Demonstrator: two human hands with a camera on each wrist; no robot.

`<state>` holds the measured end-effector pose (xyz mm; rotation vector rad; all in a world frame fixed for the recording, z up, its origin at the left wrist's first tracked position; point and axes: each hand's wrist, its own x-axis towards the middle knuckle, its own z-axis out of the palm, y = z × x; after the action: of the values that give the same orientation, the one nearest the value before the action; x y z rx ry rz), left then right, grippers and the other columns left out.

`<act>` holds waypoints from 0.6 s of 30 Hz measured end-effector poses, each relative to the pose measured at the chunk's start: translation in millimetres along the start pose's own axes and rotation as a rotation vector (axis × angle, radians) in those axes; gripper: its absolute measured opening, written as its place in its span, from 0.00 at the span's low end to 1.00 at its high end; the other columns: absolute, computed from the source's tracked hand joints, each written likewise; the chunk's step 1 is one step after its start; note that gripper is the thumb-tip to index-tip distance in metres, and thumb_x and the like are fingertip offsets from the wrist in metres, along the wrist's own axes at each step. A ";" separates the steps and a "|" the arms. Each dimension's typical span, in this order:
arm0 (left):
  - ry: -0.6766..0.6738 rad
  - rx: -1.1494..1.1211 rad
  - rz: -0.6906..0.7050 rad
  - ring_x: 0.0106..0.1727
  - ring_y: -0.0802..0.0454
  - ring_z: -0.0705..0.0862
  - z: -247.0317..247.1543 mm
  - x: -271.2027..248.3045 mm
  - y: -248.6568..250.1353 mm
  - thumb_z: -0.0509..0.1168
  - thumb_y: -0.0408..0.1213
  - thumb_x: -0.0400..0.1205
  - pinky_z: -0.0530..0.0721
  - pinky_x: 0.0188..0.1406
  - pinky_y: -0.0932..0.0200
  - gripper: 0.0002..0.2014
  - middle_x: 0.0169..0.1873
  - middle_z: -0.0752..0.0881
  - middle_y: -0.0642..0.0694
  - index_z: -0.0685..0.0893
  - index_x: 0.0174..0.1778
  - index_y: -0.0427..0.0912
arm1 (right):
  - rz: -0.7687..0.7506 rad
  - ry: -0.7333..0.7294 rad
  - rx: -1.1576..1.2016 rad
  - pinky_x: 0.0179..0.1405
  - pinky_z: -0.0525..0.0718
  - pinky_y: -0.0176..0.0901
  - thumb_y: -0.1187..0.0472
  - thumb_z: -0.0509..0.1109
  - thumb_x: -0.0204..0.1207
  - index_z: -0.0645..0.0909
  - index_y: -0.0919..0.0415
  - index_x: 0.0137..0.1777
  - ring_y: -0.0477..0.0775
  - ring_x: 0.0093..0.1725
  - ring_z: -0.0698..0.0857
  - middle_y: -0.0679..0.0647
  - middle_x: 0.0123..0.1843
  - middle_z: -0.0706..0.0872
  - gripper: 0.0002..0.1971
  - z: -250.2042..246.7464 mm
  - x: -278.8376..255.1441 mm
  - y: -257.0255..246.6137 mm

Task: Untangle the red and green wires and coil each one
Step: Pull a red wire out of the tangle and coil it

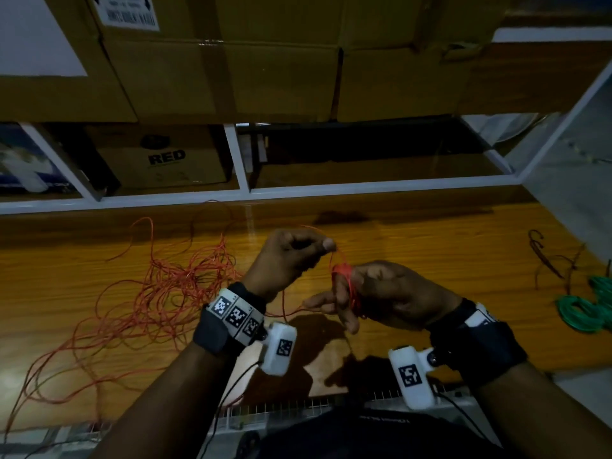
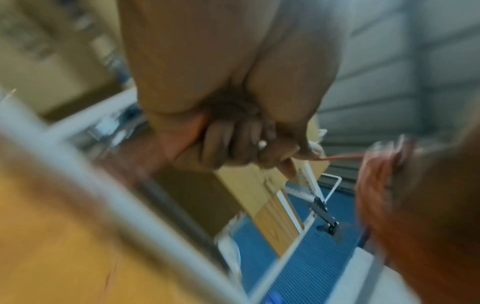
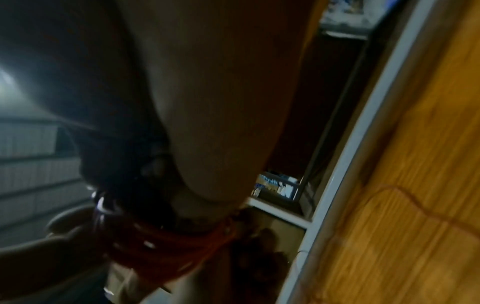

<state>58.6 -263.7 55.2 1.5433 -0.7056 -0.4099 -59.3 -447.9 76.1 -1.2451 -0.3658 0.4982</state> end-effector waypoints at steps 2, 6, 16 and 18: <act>-0.079 -0.076 -0.039 0.23 0.56 0.74 15.0 -9.0 -9.1 0.66 0.33 0.88 0.71 0.27 0.60 0.13 0.25 0.80 0.47 0.87 0.41 0.28 | -0.123 0.029 0.163 0.75 0.73 0.63 0.48 0.66 0.86 0.83 0.62 0.54 0.75 0.74 0.73 0.62 0.51 0.91 0.15 3.6 2.3 -12.0; -0.056 -0.032 -0.108 0.21 0.52 0.65 46.1 -24.3 -23.8 0.63 0.40 0.91 0.64 0.22 0.61 0.15 0.22 0.73 0.43 0.90 0.50 0.32 | -0.375 0.318 0.446 0.74 0.80 0.53 0.53 0.55 0.90 0.80 0.61 0.53 0.63 0.76 0.80 0.68 0.69 0.86 0.16 -1.4 9.0 -37.7; 0.036 0.283 0.039 0.20 0.56 0.69 16.5 -27.4 -11.8 0.67 0.49 0.88 0.65 0.21 0.59 0.12 0.20 0.76 0.52 0.92 0.48 0.48 | 0.140 0.699 -1.159 0.61 0.83 0.57 0.51 0.57 0.92 0.89 0.53 0.46 0.47 0.55 0.87 0.48 0.51 0.89 0.21 -40.0 -9.2 -16.2; 0.066 0.363 0.078 0.20 0.57 0.73 5.4 -21.2 -1.9 0.67 0.53 0.86 0.68 0.20 0.57 0.13 0.22 0.81 0.52 0.92 0.47 0.50 | 0.278 0.535 -1.017 0.64 0.82 0.58 0.44 0.56 0.91 0.92 0.51 0.42 0.43 0.55 0.87 0.45 0.50 0.91 0.26 -27.4 -10.1 -15.2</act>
<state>39.7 -254.1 49.5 1.8537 -0.8170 -0.1764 -51.0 -479.0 82.9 -2.3663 0.0488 0.1680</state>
